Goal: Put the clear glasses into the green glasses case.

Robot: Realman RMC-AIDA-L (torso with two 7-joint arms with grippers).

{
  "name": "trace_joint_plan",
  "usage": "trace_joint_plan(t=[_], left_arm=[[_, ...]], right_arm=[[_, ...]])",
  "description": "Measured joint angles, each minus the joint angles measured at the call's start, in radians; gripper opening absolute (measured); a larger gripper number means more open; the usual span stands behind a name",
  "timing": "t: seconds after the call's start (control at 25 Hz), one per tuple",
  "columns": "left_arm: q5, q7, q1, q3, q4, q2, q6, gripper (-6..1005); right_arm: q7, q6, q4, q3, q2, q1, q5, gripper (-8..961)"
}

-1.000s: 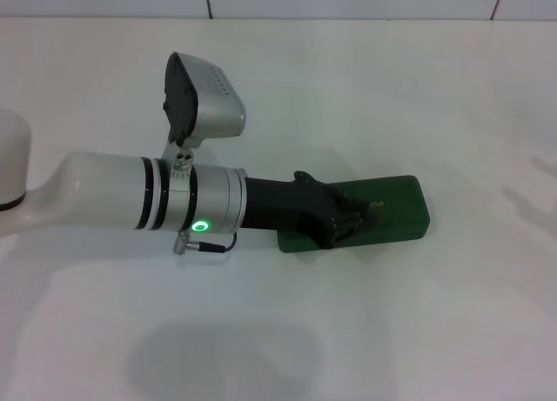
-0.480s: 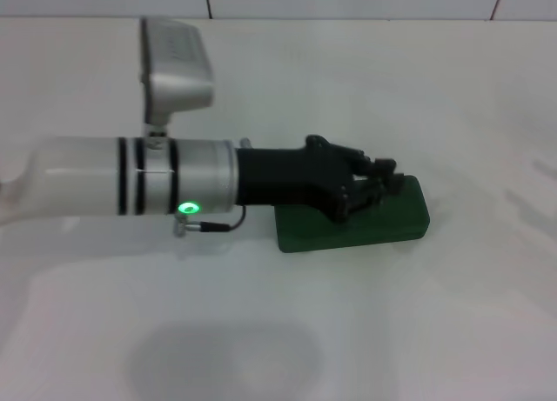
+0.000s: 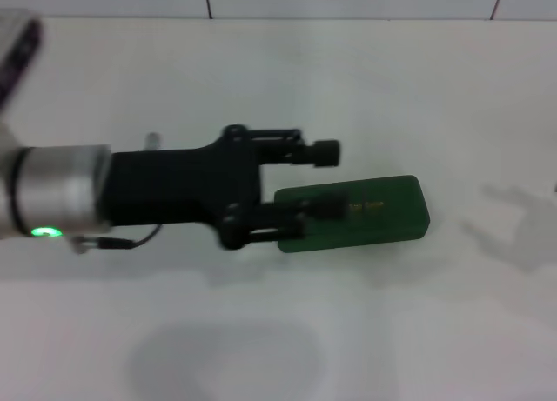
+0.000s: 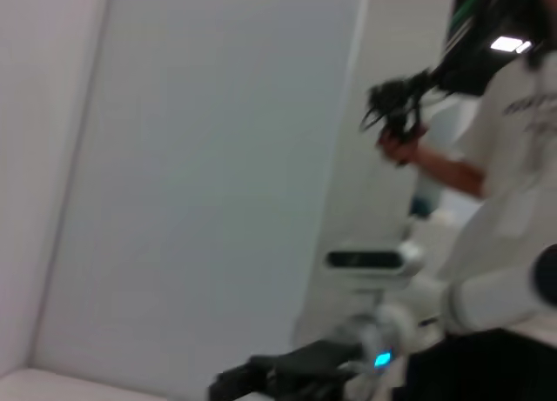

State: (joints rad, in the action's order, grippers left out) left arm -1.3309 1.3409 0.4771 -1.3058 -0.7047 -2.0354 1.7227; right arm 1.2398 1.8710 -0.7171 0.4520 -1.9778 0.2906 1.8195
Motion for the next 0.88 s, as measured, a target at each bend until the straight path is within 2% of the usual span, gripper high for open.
trace_joint_plan(t=[0.08,0.2,0.36,0.56,0.72,0.88], left_arm=[[-0.001,0.035,-0.004,0.018,0.003,0.023,0.063,520],[-0.001,0.050,-0.013,0.020,0.012,0.038,0.120,580],[-0.015,0.034,-0.053,0.021,0.017,0.037,0.130,632],[-0.052,0.002,-0.097,0.042,0.021,0.027,0.124,713],[-0.093,0.001,-0.113,0.091,0.021,0.023,0.123,781],[-0.129,0.006,-0.109,0.117,0.019,0.028,0.123,849]], right_arm=[[0.004,0.007,-0.003,0.062,-0.010,0.012,0.000,705],[0.008,0.020,-0.003,0.150,-0.031,0.034,-0.004,743],[0.010,0.075,0.000,0.253,-0.042,0.059,-0.058,793],[0.029,0.104,-0.008,0.370,-0.041,0.077,-0.158,848],[0.045,0.123,-0.017,0.387,-0.039,0.098,-0.171,869],[0.050,0.112,-0.012,0.417,-0.043,0.122,-0.172,868]])
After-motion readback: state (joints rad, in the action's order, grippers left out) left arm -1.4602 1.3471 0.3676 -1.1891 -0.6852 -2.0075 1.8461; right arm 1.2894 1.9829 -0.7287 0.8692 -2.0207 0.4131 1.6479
